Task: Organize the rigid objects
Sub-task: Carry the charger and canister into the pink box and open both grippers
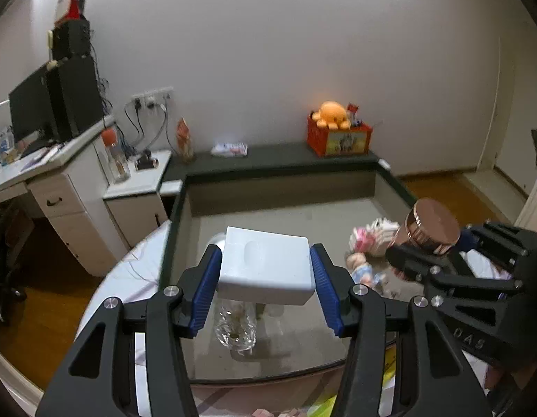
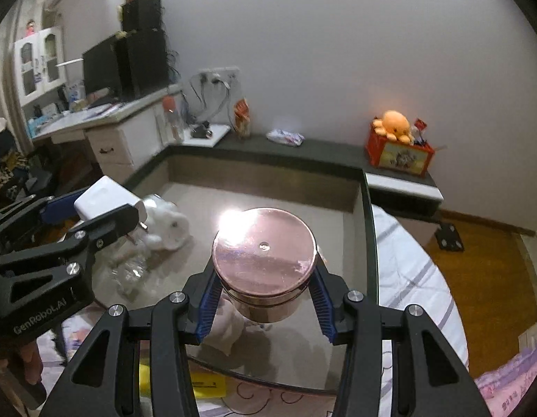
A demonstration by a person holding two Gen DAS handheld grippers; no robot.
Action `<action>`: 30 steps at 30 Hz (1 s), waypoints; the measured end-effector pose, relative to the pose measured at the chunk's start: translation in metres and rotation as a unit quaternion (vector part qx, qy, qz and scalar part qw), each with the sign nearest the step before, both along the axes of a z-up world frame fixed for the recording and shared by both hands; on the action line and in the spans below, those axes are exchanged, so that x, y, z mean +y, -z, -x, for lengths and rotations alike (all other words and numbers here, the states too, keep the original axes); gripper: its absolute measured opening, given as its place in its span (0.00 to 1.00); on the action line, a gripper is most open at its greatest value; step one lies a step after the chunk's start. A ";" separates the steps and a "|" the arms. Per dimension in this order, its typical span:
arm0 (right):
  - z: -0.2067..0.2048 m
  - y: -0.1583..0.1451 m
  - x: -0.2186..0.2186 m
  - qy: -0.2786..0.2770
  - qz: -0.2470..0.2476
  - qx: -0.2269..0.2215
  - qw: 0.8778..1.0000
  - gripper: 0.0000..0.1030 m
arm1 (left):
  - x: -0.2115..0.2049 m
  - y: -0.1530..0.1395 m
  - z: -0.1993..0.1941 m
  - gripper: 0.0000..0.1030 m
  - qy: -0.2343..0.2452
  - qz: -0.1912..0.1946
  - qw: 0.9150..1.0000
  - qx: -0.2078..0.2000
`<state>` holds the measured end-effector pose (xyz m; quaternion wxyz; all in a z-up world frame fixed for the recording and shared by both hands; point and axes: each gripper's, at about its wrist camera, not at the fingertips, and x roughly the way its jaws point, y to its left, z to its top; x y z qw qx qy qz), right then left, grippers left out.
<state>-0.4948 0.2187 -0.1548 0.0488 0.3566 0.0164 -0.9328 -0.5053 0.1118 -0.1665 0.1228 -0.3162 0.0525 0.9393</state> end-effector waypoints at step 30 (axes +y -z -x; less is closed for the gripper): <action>-0.041 -0.022 0.018 0.023 0.018 0.021 0.999 0.65 | -0.025 -0.027 -0.048 0.92 -0.007 -0.024 0.999 0.026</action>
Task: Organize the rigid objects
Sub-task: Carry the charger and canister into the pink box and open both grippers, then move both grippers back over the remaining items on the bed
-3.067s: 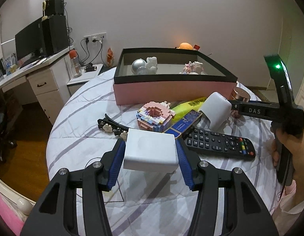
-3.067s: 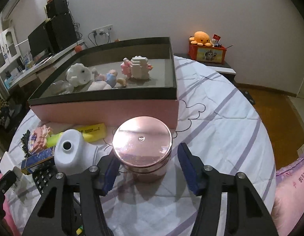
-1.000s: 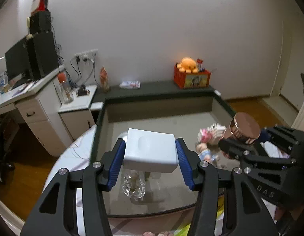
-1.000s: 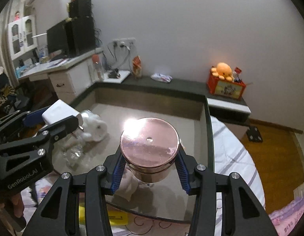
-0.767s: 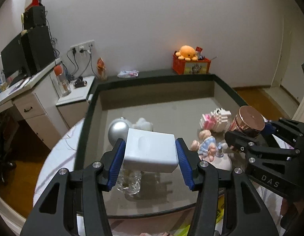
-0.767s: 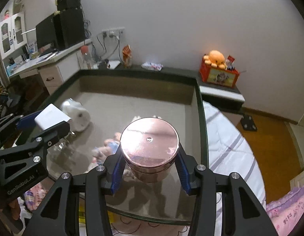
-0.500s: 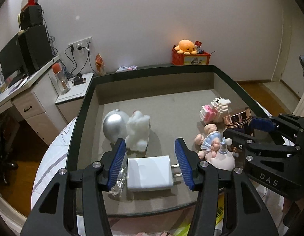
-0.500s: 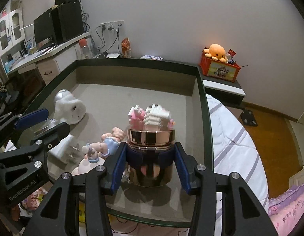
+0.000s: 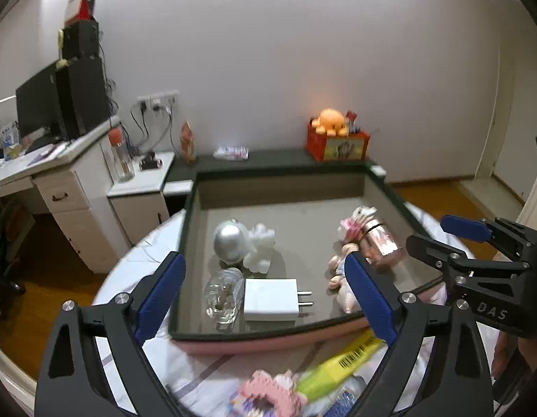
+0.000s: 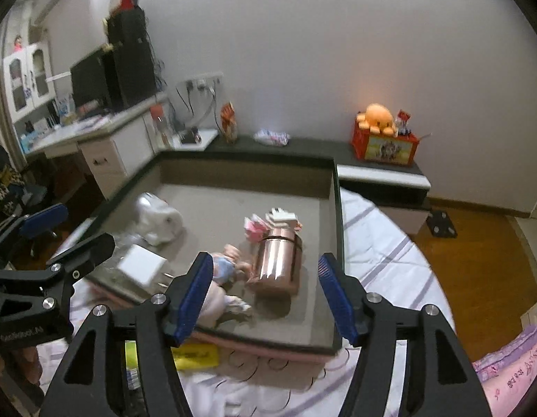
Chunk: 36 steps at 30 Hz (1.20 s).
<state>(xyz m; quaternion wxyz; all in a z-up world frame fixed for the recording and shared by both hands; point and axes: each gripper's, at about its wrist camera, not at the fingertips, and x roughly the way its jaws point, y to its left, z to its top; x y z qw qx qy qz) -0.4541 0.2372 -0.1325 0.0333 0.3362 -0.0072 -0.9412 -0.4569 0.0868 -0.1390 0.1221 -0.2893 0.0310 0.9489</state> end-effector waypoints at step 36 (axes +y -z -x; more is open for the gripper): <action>-0.233 -0.054 -0.031 0.035 0.016 0.187 0.982 1.00 | -0.088 -0.049 -0.225 1.00 -0.046 -0.027 0.992 0.112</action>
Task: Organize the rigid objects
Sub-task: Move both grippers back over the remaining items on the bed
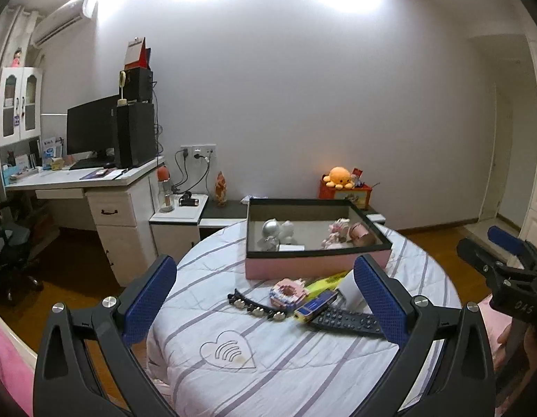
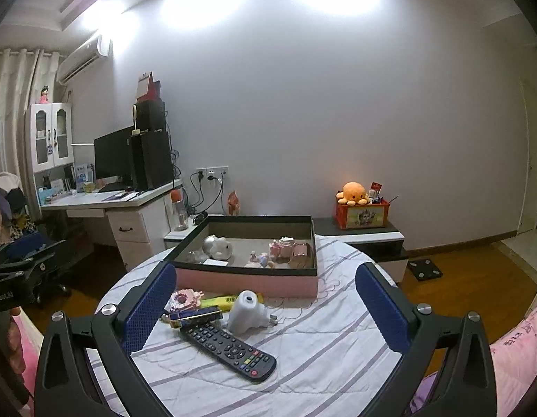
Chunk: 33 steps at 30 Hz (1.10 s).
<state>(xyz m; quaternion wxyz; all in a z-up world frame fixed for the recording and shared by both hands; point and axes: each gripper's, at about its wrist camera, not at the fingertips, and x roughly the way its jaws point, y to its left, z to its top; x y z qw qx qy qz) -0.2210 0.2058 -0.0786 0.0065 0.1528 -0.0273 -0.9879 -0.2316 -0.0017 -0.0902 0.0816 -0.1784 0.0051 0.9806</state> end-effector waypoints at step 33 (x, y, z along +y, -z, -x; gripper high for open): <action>0.045 0.087 -0.007 -0.034 0.011 -0.140 0.990 1.00 | 0.002 0.069 0.052 1.00 0.025 0.025 0.993 -0.114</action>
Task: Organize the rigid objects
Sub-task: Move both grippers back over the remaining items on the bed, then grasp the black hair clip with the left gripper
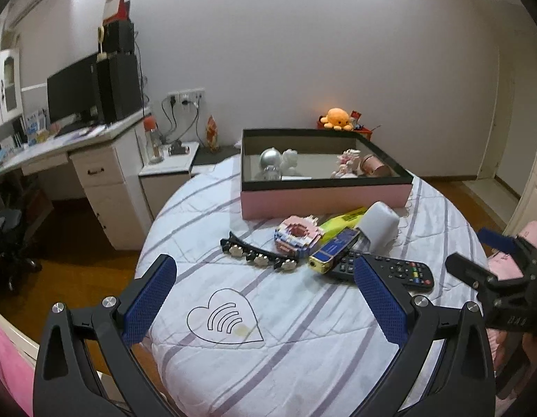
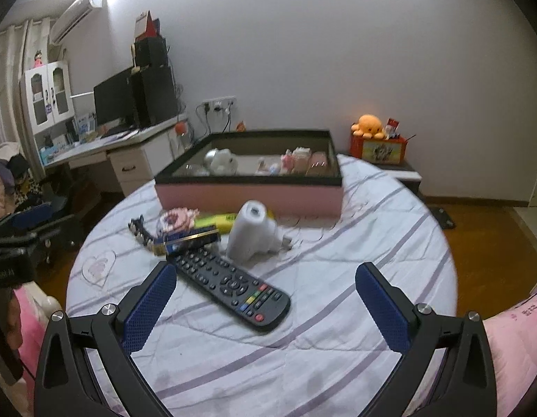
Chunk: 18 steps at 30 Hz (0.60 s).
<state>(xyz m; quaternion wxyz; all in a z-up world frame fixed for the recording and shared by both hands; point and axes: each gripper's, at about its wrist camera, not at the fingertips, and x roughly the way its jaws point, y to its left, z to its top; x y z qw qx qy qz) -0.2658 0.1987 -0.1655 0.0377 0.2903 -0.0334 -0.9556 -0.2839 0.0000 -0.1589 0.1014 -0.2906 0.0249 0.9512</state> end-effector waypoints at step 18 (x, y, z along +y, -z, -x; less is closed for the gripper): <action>0.043 0.020 0.000 -0.006 0.005 -0.033 0.999 1.00 | -0.001 0.065 0.100 0.96 -0.086 0.024 0.987 -0.136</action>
